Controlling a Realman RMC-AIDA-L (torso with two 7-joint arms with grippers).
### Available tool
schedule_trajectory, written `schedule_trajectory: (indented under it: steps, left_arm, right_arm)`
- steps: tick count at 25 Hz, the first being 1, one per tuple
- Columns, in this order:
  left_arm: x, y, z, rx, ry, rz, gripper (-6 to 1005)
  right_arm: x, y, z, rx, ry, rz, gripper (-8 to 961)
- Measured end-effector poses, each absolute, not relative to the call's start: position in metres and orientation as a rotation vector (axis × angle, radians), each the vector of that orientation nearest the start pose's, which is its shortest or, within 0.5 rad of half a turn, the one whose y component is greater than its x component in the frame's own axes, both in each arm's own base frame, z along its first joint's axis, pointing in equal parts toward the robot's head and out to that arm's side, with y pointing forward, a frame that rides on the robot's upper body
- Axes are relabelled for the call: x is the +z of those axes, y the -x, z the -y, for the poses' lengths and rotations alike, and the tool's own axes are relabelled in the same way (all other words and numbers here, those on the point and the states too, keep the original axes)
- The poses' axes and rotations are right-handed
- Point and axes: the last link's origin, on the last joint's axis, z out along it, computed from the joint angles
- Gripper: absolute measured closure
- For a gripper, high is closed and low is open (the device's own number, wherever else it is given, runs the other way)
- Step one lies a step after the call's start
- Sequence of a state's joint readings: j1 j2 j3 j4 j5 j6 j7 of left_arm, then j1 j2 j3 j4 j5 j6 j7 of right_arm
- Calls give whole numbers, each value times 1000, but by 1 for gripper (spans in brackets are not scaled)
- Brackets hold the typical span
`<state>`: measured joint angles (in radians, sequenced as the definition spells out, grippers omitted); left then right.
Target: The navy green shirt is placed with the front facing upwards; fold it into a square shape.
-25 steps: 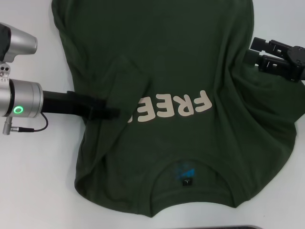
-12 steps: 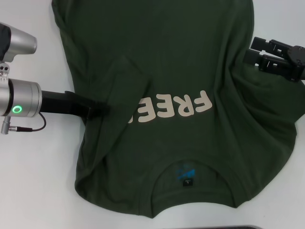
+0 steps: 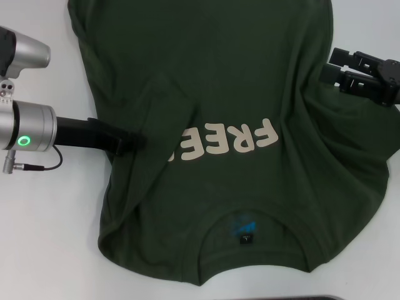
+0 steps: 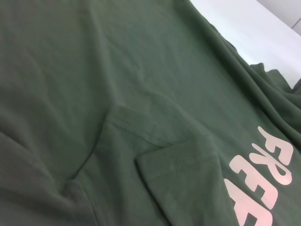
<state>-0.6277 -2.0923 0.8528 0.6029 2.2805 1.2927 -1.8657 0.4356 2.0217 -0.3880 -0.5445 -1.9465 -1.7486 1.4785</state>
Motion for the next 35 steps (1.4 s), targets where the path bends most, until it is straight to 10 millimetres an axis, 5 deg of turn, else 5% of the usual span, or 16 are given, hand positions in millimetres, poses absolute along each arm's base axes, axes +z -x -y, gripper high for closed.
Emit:
schedule_trajectory:
  steps: [15,18,35]
  left_arm:
    - [-45,271,-347,-180,2710,1198,778]
    - [-45,271,-348,-165,2710,1201,542]
    - [-44,271,-348,-107,2717,1213,540]
  right_arm:
    - [45,-299,-294,1095,2436,-935,42]
    - [45,-300,-294,1096,2437,-935,41]
    - [46,-301,-291,1101,2427,-937,41]
